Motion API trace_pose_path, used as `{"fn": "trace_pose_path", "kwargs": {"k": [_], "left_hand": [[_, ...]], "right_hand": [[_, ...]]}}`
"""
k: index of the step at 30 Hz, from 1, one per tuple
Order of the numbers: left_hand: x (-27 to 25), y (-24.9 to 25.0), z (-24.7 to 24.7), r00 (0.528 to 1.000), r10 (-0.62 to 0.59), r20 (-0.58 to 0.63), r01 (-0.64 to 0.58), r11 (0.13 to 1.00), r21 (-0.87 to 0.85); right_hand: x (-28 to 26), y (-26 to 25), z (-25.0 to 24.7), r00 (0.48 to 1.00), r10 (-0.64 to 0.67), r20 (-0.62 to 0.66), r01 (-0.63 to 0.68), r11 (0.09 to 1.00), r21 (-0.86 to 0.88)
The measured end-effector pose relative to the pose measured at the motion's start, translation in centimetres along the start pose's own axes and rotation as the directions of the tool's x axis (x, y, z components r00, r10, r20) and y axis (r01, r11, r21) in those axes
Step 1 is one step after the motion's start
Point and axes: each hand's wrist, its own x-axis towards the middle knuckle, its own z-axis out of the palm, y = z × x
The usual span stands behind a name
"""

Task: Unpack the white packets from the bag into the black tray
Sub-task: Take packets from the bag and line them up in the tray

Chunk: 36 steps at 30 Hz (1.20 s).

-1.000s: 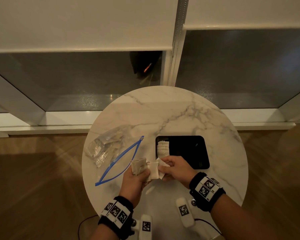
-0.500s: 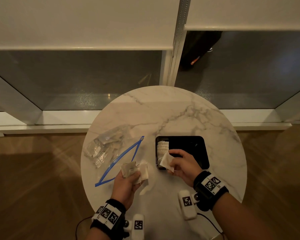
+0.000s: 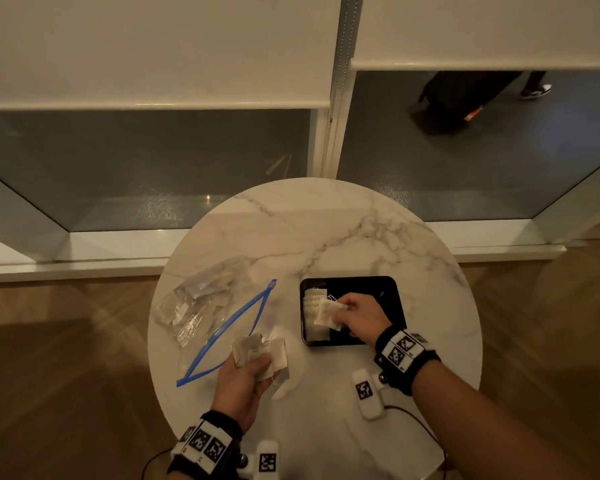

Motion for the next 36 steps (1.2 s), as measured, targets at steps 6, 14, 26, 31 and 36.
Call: {"fn": "trace_pose_path", "kwargs": {"k": [6, 14, 26, 31, 36], "left_hand": [[0.2, 0.1, -0.4, 1.000, 0.006, -0.010, -0.006, 1.000, 0.006], [0.0, -0.4, -0.6, 0.999, 0.009, -0.032, -0.010, 0.999, -0.032], [0.1, -0.5, -1.2, 0.997, 0.019, -0.081, -0.024, 0.998, -0.054], [-0.2, -0.4, -1.4, 0.997, 0.027, -0.073, -0.030, 0.998, -0.051], [-0.3, -0.3, -1.2, 0.997, 0.031, -0.074, -0.034, 0.998, -0.043]], "right_hand": [[2.7, 1.5, 0.8, 0.987, 0.020, 0.156, 0.019, 0.969, -0.246], [4.3, 2.4, 2.3, 0.978, -0.046, 0.206, 0.144, 0.857, -0.495], [5.9, 3.3, 3.3, 0.982, 0.019, 0.189, 0.100, 0.796, -0.598], [6.0, 3.3, 3.5, 0.985, 0.020, 0.173, 0.093, 0.779, -0.620], [6.0, 3.2, 3.6, 0.983, 0.026, 0.181, 0.092, 0.786, -0.611]]}}
